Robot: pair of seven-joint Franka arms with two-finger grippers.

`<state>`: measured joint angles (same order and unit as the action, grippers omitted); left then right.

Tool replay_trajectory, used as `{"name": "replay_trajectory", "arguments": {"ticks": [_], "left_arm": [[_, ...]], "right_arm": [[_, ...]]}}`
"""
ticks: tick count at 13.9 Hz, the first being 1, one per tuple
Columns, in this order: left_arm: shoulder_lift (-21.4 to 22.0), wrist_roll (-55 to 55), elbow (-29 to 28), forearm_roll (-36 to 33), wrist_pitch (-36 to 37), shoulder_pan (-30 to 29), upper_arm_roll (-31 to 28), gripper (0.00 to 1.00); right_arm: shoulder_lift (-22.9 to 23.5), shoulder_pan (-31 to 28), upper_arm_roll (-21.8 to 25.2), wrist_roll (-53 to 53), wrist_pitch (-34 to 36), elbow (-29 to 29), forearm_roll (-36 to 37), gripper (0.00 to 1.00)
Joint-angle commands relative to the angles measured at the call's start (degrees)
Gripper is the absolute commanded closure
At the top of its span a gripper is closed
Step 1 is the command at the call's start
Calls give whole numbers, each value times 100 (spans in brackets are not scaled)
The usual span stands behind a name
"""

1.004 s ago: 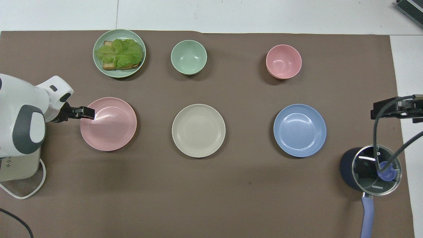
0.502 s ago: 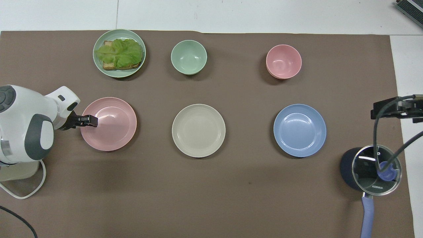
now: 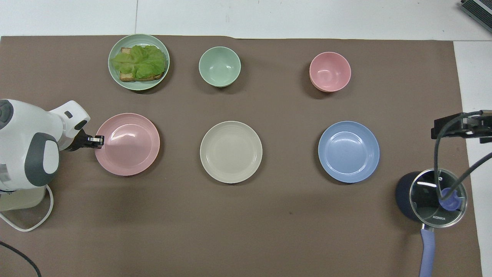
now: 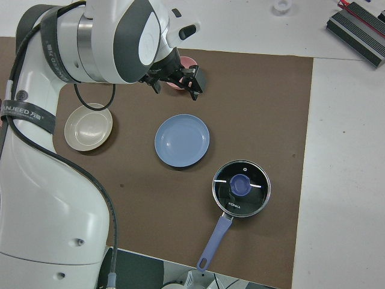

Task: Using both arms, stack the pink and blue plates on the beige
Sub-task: 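Reach the left gripper to the pink plate rim and grasp it, then lift the pink plate with the left gripper onto the beige plate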

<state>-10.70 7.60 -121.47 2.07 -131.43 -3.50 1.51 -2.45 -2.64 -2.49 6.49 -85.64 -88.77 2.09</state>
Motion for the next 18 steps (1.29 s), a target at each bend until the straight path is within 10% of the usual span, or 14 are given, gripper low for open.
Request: {"name": "replay_trajectory", "arguments": {"ticks": [1,11,18], "left_arm": [[42,312,79,4,178,-247,51,100],[190,-125,1837,1032,2570,-248,95,100],[297,-2595,1706,945,2202,1543,139,100]], "right_arm": [[-54,-78,-14,-95,39,-53,-121,0],[-54,-78,-14,-69,39,-53,-121,0],[-54,-78,-14,-87,30,-53,-121,0]]}}
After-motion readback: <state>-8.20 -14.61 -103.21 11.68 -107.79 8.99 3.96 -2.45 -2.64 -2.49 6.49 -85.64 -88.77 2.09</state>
